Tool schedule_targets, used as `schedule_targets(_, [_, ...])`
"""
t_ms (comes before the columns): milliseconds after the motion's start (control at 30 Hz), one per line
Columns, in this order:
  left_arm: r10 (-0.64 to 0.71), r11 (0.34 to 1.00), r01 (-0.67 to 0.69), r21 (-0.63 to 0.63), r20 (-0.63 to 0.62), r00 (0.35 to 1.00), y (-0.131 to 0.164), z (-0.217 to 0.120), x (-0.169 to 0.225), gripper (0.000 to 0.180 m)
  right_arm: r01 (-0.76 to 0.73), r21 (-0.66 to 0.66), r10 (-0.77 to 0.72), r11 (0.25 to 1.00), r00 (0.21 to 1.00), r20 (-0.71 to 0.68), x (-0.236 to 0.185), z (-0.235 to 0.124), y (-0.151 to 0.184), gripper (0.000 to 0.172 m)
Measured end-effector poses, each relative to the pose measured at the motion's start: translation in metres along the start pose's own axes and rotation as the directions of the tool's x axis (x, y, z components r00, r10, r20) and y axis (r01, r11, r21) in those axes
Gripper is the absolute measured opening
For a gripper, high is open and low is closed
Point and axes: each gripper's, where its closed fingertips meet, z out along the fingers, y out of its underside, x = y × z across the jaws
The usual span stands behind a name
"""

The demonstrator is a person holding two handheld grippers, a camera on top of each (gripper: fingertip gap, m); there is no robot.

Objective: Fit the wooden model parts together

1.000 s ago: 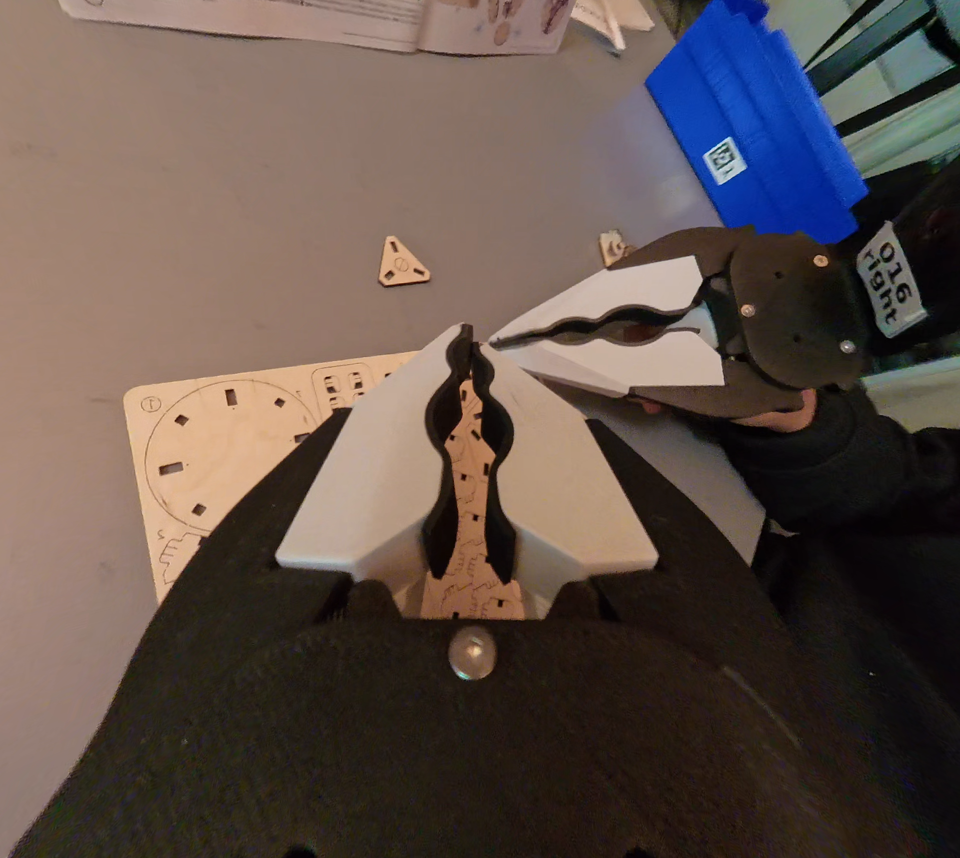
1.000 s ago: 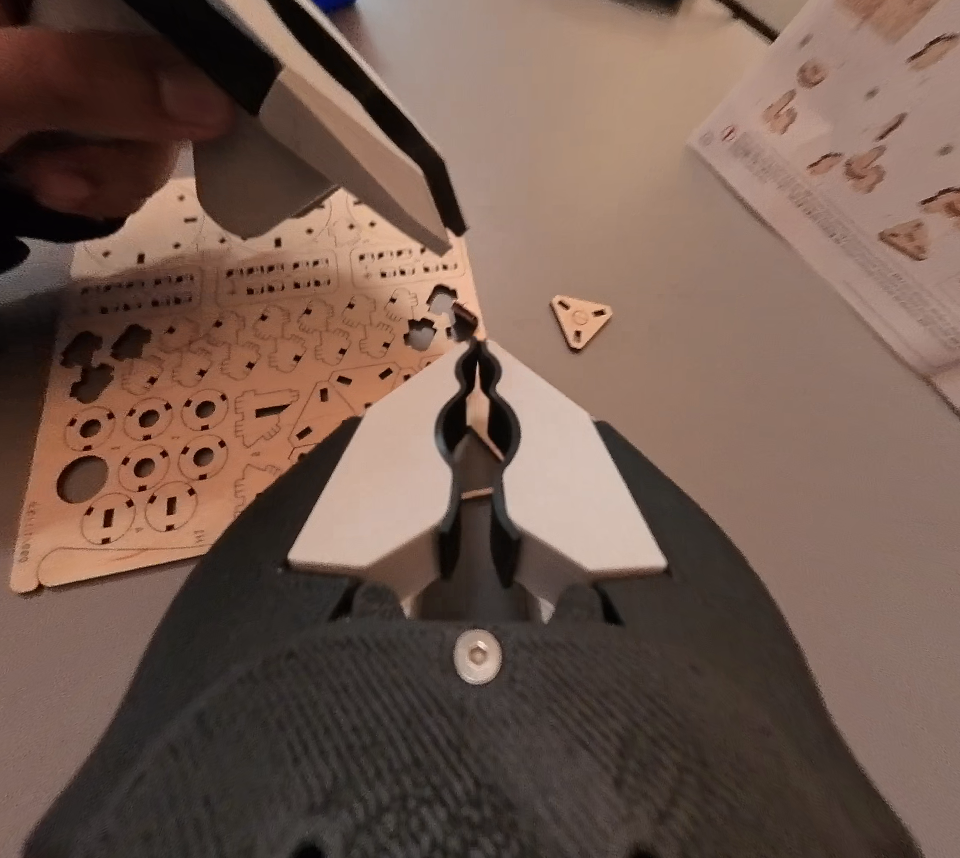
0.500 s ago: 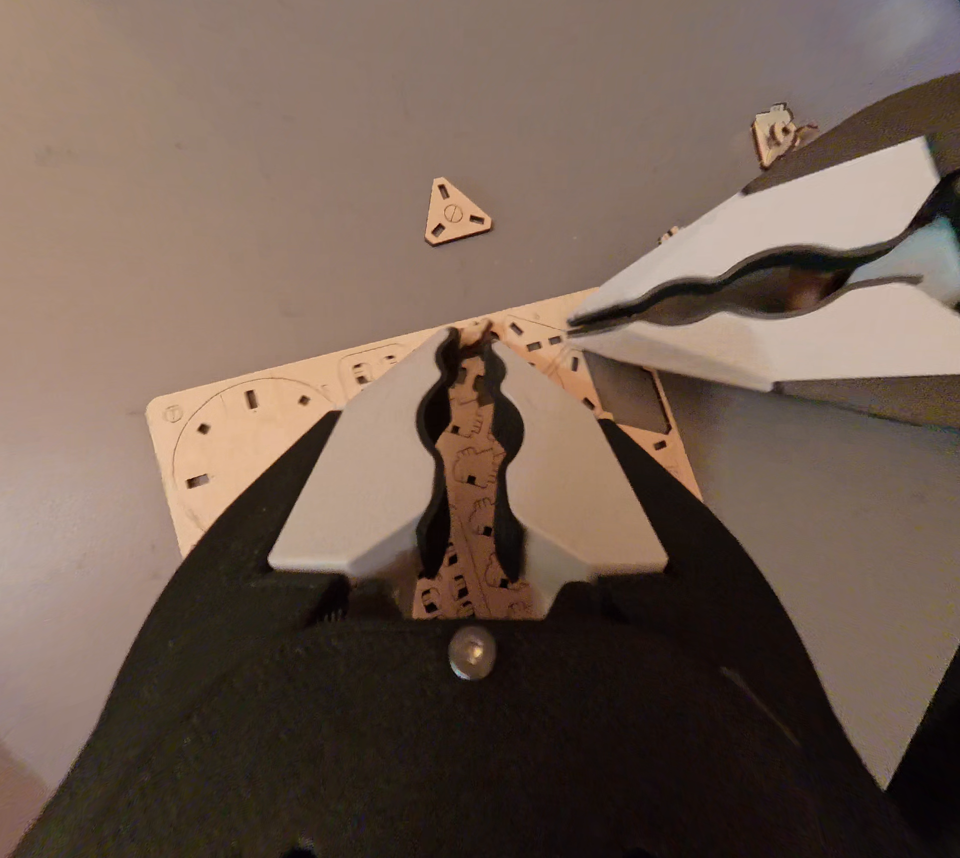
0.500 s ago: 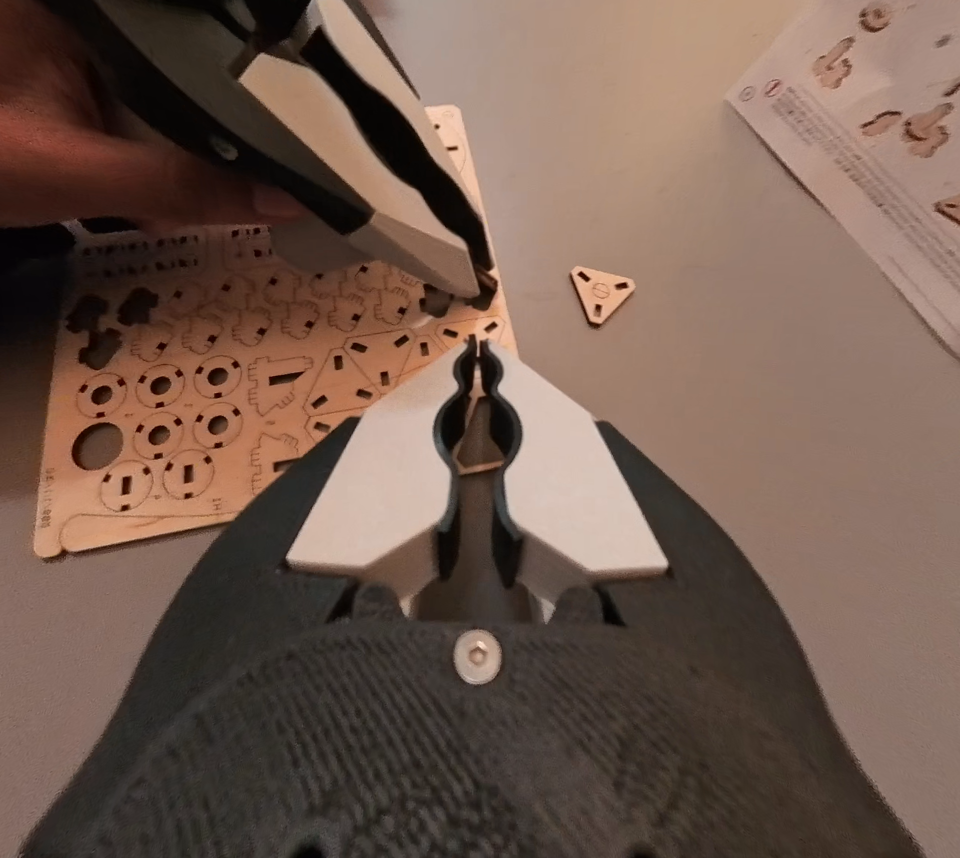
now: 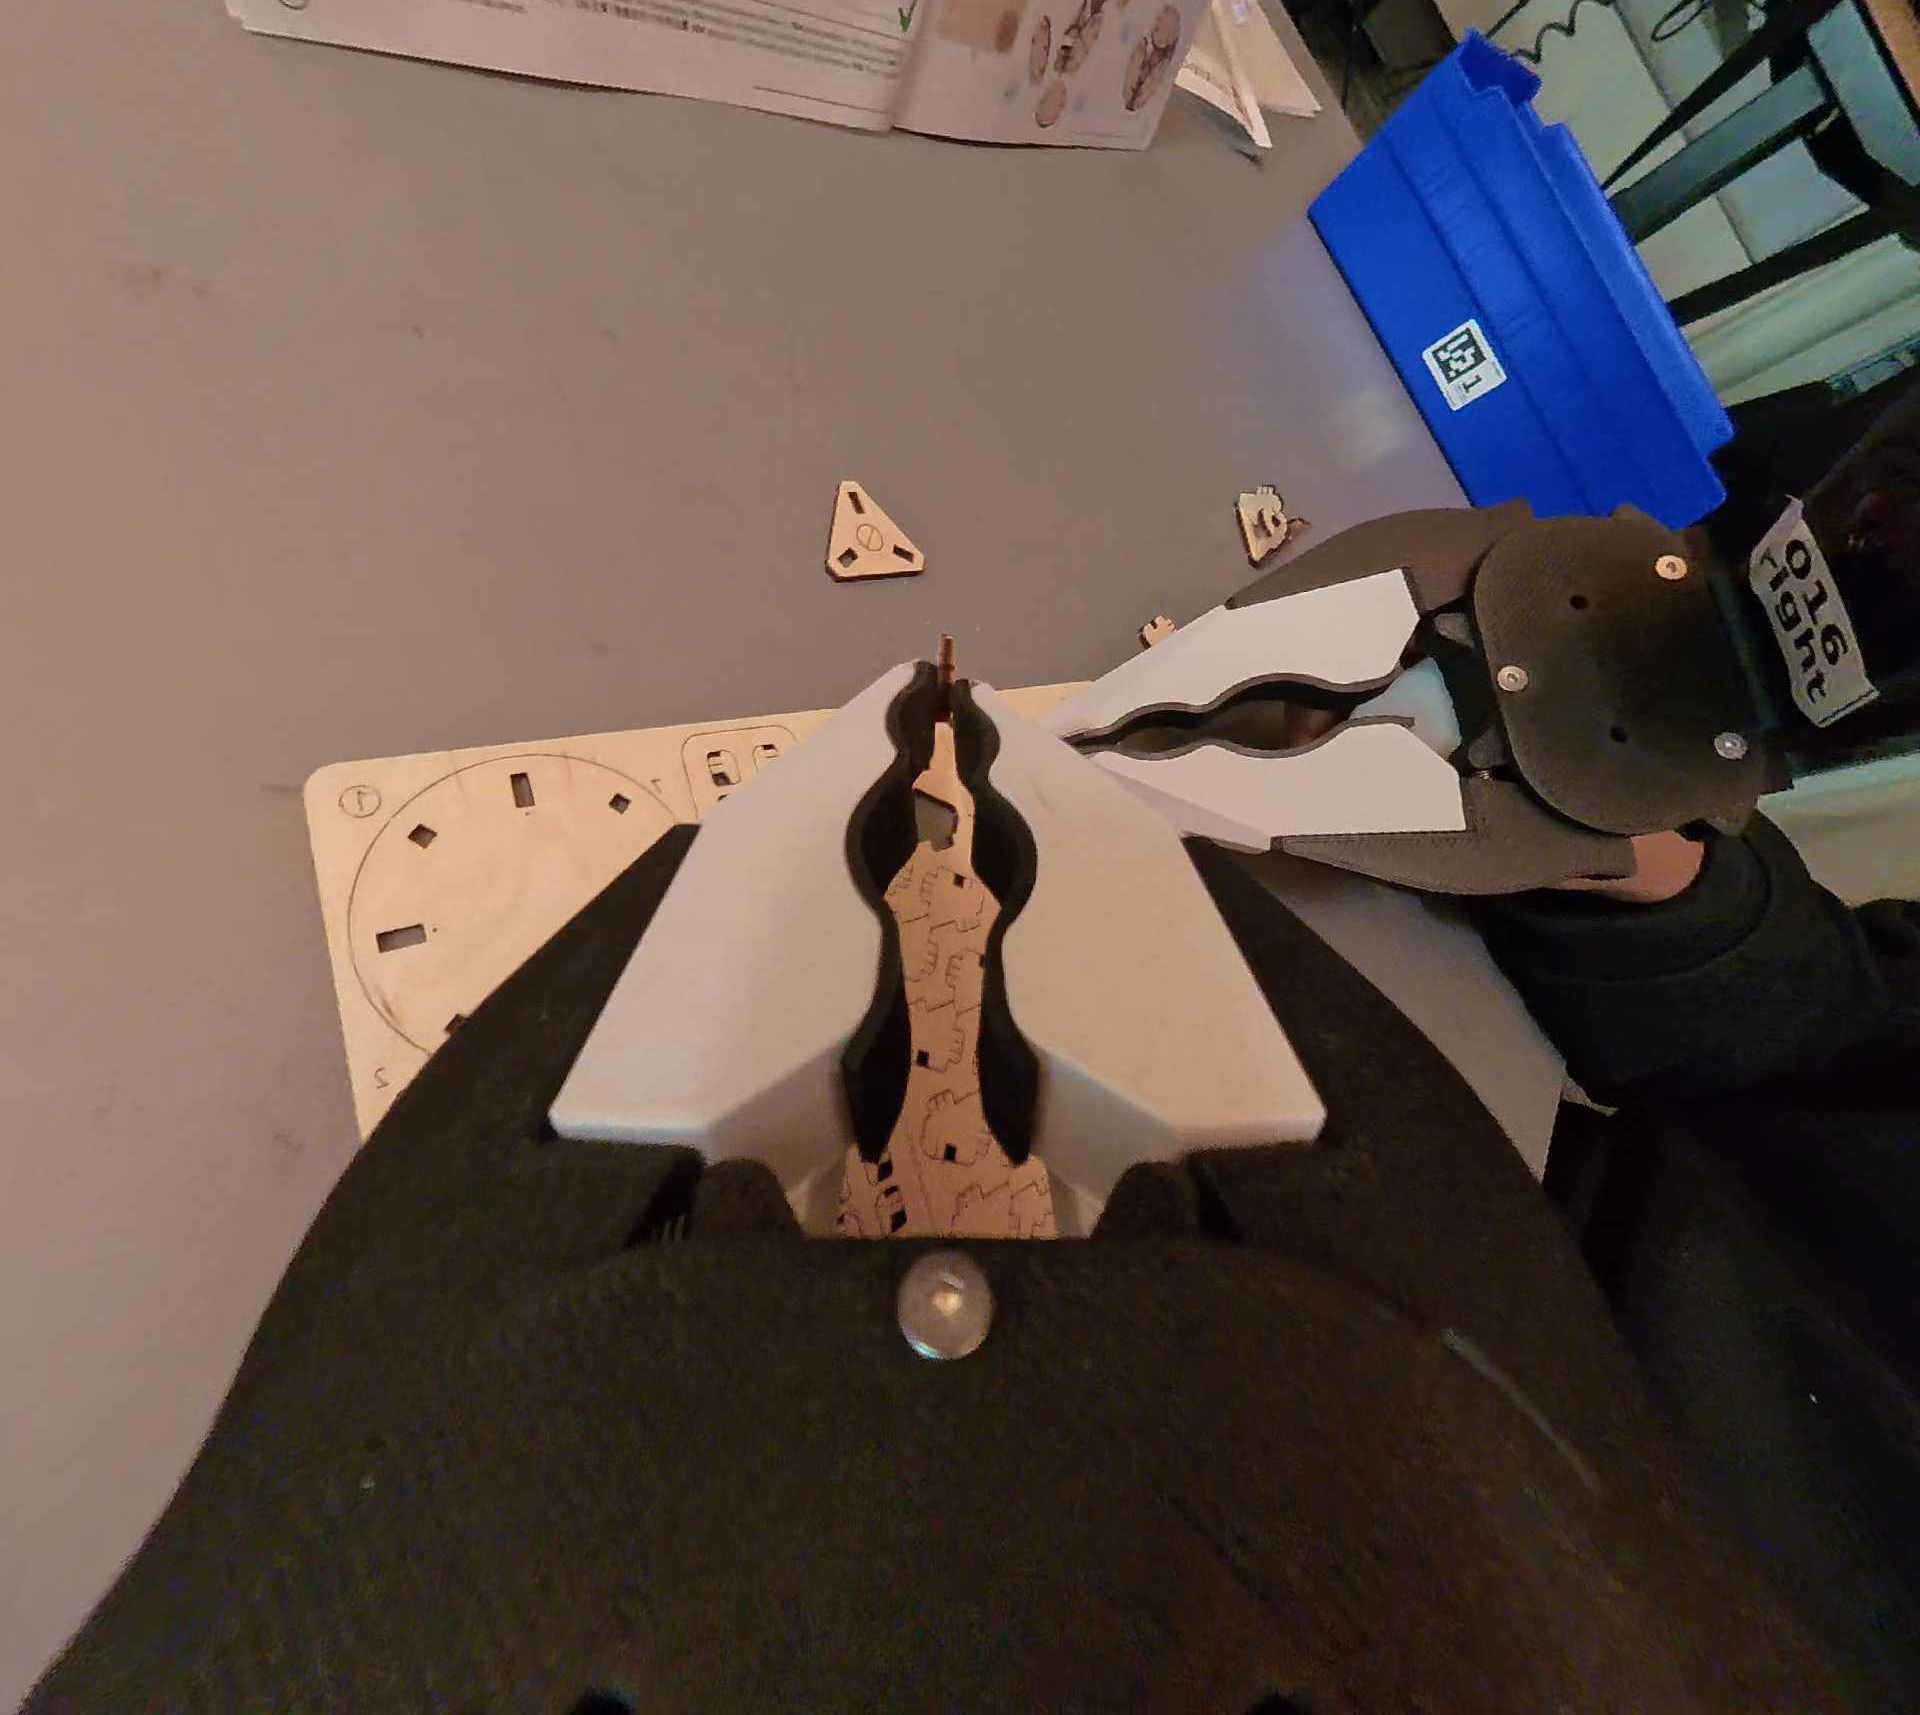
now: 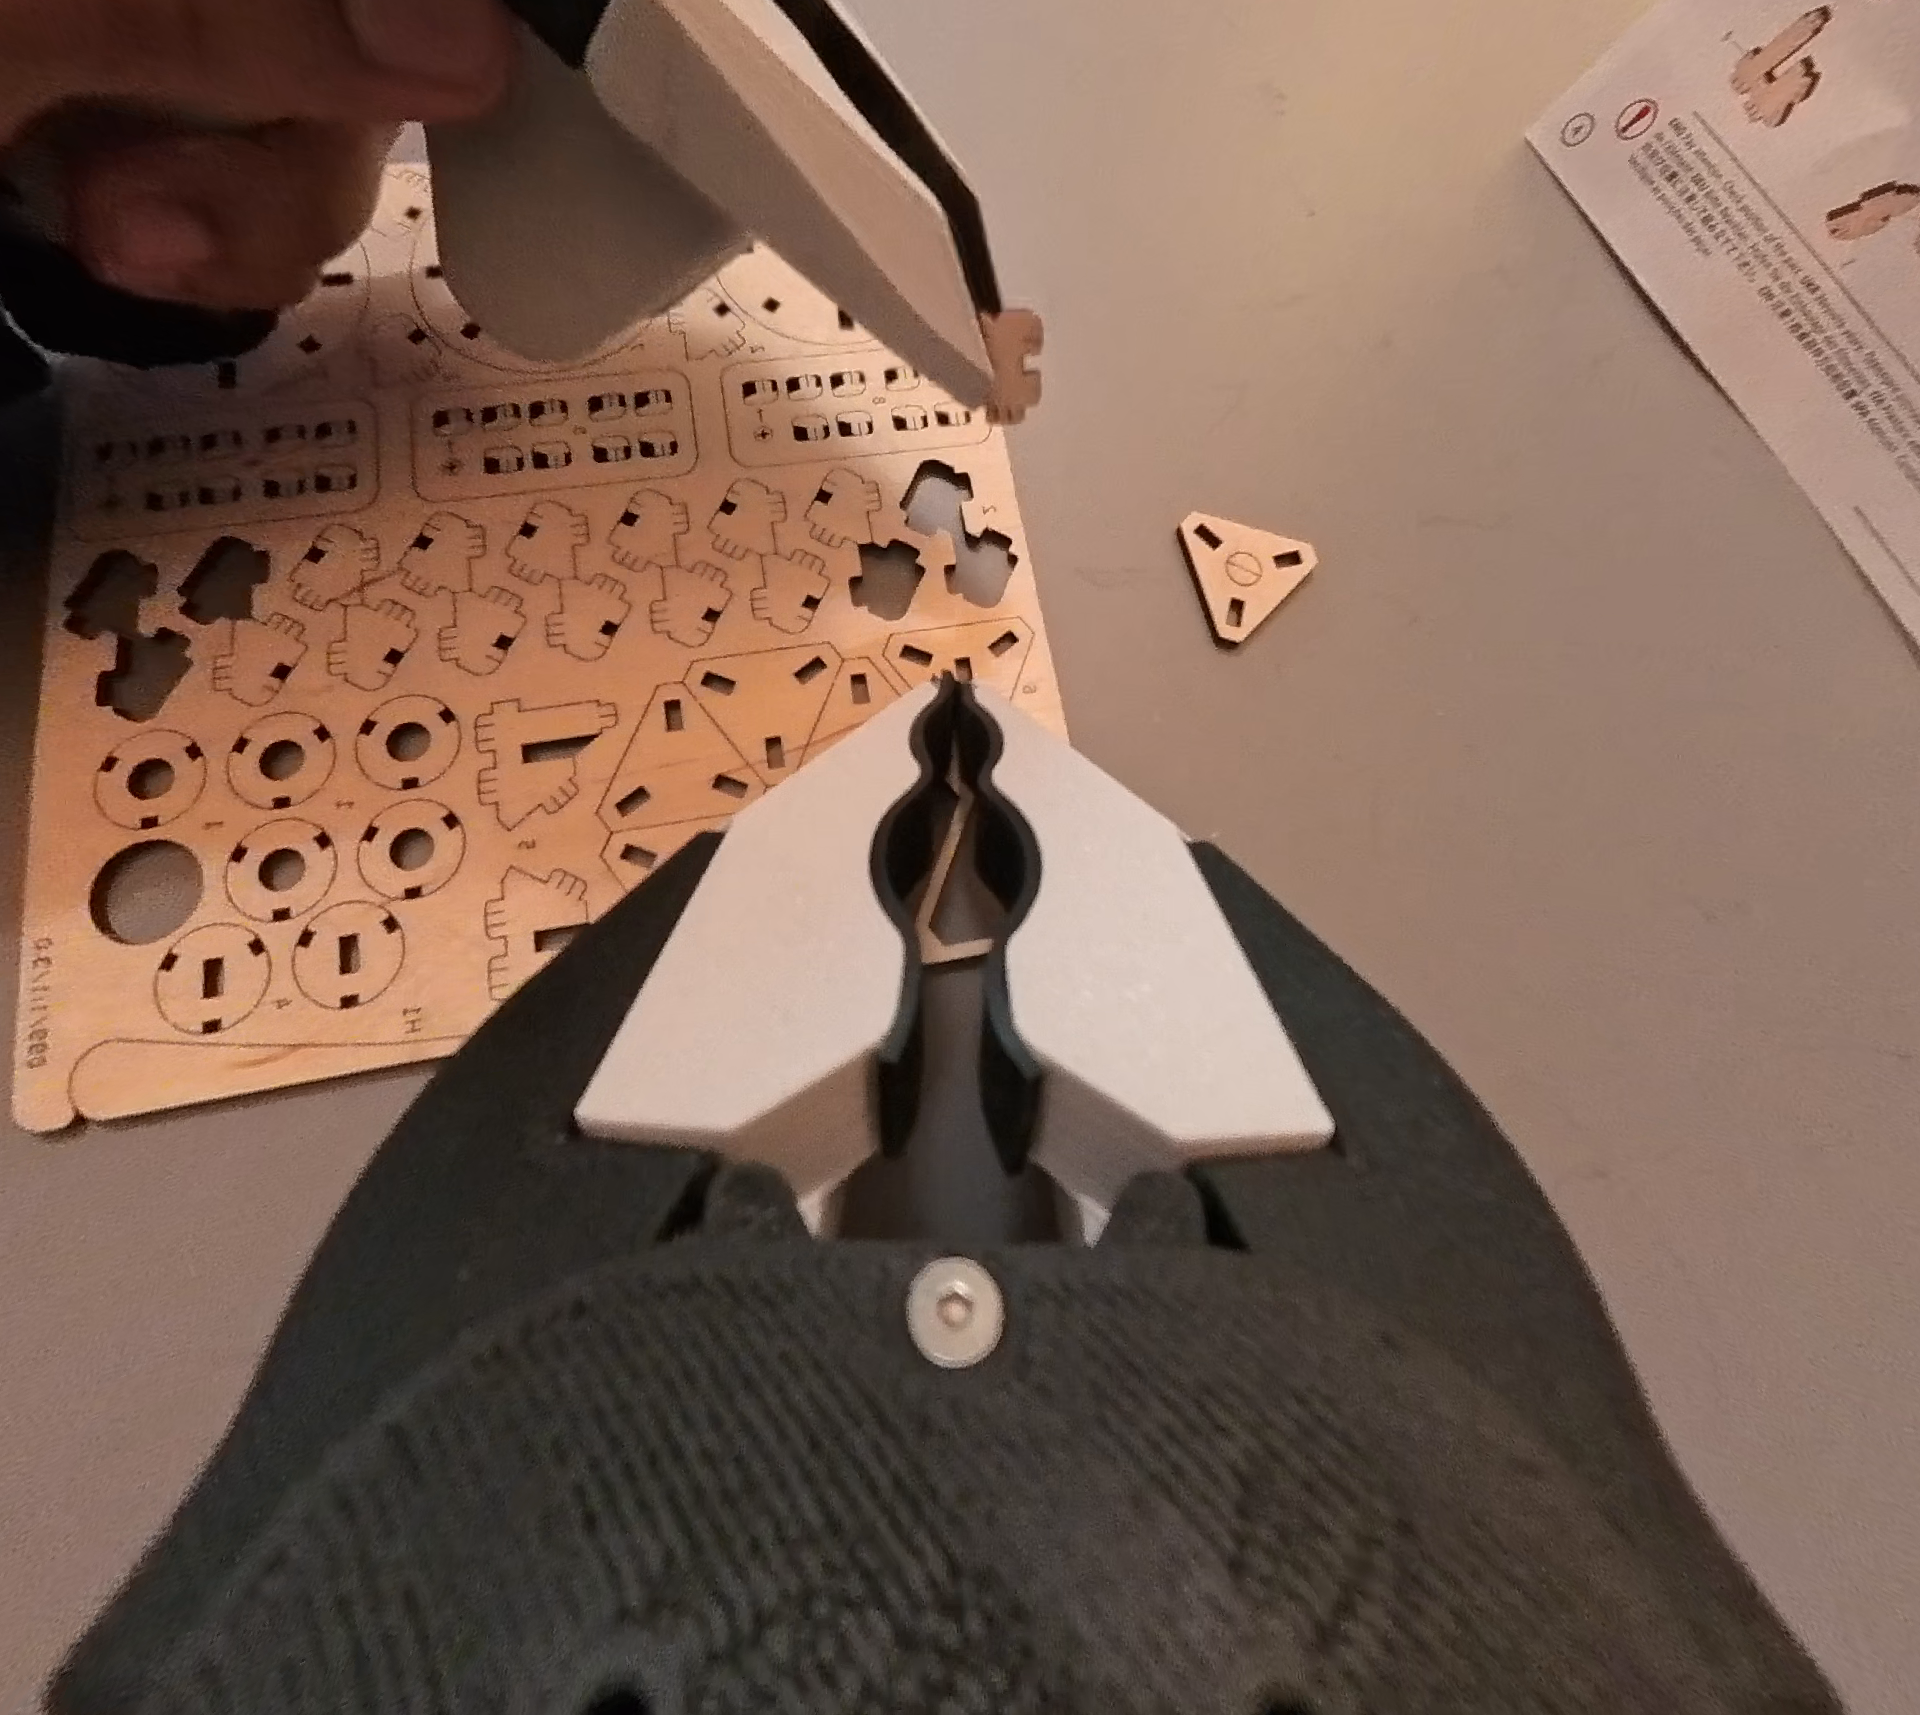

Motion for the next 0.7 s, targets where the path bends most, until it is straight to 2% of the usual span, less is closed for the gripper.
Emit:
schedule_targets(67, [0.029, 0.999, -0.029, -0.013, -0.011, 1.0, 0.002, 0.004, 0.005, 0.0, 0.018, 0.008, -0.017, 1.0, 0.999, -0.03, 0.005, -0.003, -0.002, 0.0])
schedule_targets(133, [0.076, 0.997, -0.076, -0.025, 0.0, 0.997, 0.002, 0.007, 0.01, 0.0, 0.05, 0.081, -0.041, 0.995, 0.994, -0.101, 0.019, -0.019, -0.013, 0.0])
schedule_targets(233, [0.161, 0.987, -0.161, -0.024, -0.003, 0.987, 0.0, 0.011, 0.028, 0.0, 0.056, 0.256, -0.004, 0.965, 0.98, -0.201, 0.05, -0.07, -0.029, 0.0])
schedule_targets(300, [0.224, 0.974, -0.224, -0.008, -0.028, 0.974, -0.003, 0.015, 0.049, 0.0, 0.021, 0.369, 0.065, 0.929, 0.973, -0.22, 0.074, -0.108, -0.025, 0.0])
schedule_targets(433, [0.369, 0.928, -0.371, -0.034, -0.044, 0.928, 0.006, 0.04, 0.087, 0.0, -0.052, 0.476, 0.186, 0.878, 0.953, -0.238, 0.121, -0.165, 0.018, 0.0])
schedule_targets(567, [0.463, 0.881, -0.465, -0.091, -0.047, 0.885, 0.025, 0.074, 0.112, 0.0, -0.108, 0.532, 0.267, 0.84, 0.935, -0.232, 0.136, -0.188, 0.073, 0.0])
schedule_targets(633, [0.471, 0.872, -0.476, -0.119, -0.065, 0.88, 0.033, 0.091, 0.123, 0.0, -0.134, 0.514, 0.272, 0.847, 0.94, -0.204, 0.131, -0.192, 0.081, 0.003])
schedule_targets(700, [0.495, 0.856, -0.496, -0.15, -0.043, 0.868, 0.035, 0.105, 0.124, 0.0, -0.104, 0.527, 0.254, 0.843, 0.942, -0.22, 0.128, -0.199, 0.074, 0.005])
